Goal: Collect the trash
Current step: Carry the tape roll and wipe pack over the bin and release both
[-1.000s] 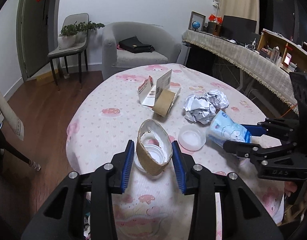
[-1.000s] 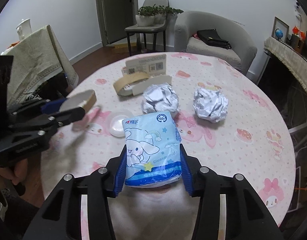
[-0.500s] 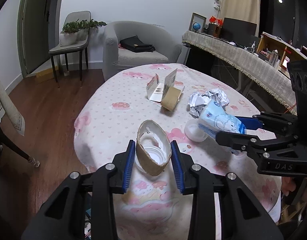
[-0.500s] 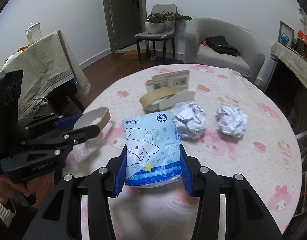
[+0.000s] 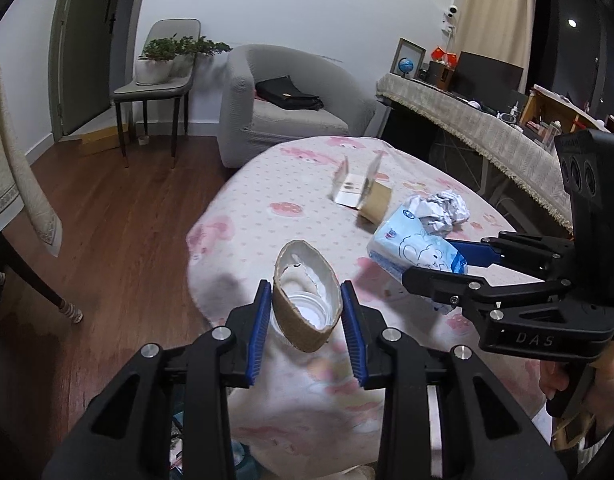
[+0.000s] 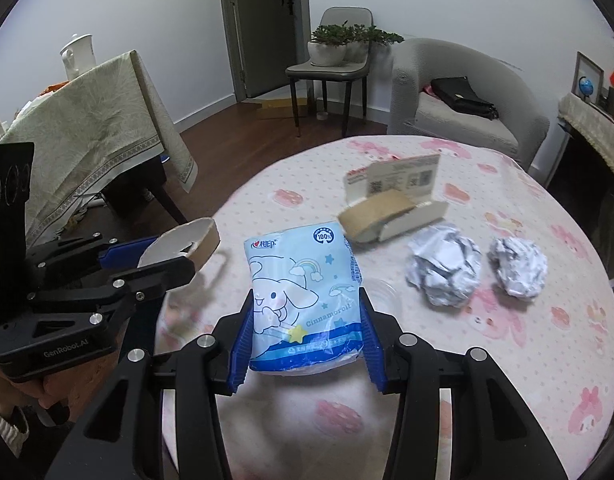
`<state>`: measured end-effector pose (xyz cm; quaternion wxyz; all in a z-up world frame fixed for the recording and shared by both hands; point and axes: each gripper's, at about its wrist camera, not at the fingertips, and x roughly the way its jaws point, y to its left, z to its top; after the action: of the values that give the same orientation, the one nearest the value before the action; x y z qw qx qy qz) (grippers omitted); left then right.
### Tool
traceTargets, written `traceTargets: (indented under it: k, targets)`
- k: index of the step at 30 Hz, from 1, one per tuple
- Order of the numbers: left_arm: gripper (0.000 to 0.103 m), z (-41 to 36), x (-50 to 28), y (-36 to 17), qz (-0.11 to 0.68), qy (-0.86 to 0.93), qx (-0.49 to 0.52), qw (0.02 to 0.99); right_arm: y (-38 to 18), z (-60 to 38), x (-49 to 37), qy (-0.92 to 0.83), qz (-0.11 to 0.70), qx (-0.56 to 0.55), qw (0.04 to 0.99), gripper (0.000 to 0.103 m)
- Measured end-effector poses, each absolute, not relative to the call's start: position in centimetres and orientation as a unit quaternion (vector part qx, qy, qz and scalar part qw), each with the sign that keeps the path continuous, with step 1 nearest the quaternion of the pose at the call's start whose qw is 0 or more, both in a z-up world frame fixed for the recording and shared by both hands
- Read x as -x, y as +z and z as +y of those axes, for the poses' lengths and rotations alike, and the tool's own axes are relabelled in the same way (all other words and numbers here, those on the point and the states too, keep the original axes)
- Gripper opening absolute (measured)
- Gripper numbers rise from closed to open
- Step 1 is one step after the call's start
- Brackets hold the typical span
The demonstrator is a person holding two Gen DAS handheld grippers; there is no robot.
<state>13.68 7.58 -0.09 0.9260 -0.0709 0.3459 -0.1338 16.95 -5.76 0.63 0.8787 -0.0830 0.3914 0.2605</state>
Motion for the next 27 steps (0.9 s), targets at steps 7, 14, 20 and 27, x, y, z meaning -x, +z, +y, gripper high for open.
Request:
traceTargets:
  k: [7, 14, 20, 27]
  targets:
    - [0.037, 10.6, -12.3, 0.0, 0.349, -0.112, 0.07, 0.928, 1.0, -3.2, -16.5, 0.281, 0.387, 0.08, 0.874, 0.047]
    - [0.037, 13.5, -10.6, -1.4, 0.363, -0.09, 0.069, 0.925, 1.6, 0.0, -16.0, 0.322, 0.384, 0.064, 0.863, 0.047]
    - [0.038, 16.3, -9.4, -3.7, 0.388, -0.06, 0.065, 0.917, 1.6, 3.5, -15.3, 0.345, 0.384, 0.074, 0.853, 0.047]
    - [0.038, 19.7, -8.4, -5.9, 0.416, -0.033, 0.071, 0.906, 0.9, 7.0, -14.8, 0.363, 0.391, 0.086, 0.841, 0.047]
